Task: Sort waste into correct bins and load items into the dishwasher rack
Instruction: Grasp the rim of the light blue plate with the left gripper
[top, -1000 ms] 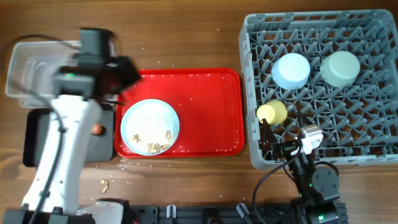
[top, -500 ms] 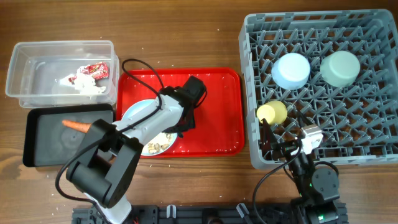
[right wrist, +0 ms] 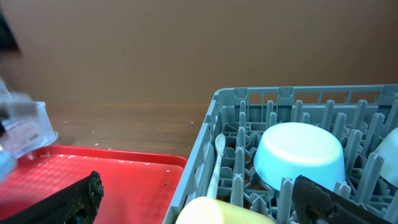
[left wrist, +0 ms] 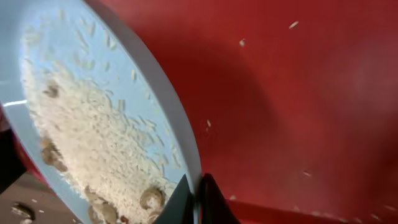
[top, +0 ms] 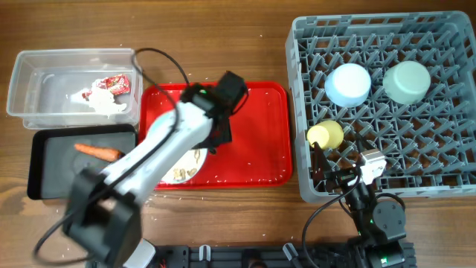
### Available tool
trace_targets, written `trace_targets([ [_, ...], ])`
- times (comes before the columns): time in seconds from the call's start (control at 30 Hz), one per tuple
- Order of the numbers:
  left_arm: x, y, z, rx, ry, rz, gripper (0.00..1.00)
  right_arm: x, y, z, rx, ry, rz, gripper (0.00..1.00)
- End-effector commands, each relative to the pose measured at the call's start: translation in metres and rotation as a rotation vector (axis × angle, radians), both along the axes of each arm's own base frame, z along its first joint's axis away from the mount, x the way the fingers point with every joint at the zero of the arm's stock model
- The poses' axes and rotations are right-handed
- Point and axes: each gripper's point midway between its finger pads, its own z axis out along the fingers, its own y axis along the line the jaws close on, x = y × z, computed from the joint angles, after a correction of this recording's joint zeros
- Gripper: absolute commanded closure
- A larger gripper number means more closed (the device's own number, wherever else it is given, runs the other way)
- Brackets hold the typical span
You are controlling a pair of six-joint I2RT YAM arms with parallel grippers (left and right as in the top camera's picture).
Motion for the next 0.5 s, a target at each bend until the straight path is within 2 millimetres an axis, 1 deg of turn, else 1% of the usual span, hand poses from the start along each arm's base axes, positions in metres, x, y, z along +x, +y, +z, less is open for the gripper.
trace_targets([
  [0.0,0.001,0.025,0.053,-0.11,-0.092,0.133,0.96,-0.001,0.001,0.002,0.012,-0.009,0.006,0.0],
  [0.07,-0.004,0.045,0.065,-0.155,-0.084,0.205,0.96,-0.001,0.001,0.002,0.012,-0.009,0.006,0.0],
  [0.17,-0.007,0.075,0.077,-0.209,-0.075,0.271,0.96,-0.001,0.001,0.002,0.012,-0.009,0.006,0.0],
  [0.2,-0.008,0.09,0.081,-0.243,-0.069,0.297,0.96,-0.001,0.001,0.002,0.012,-0.009,0.006,0.0],
  [0.27,-0.005,0.109,0.083,-0.297,-0.065,0.322,0.96,-0.001,0.001,0.002,0.012,-0.009,0.006,0.0],
  [0.33,-0.001,0.139,0.083,-0.355,-0.07,0.376,0.96,-0.001,0.001,0.002,0.012,-0.009,0.006,0.0],
  [0.47,-0.002,0.18,0.082,-0.366,-0.09,0.449,0.96,-0.001,0.001,0.002,0.012,-0.009,0.006,0.0],
])
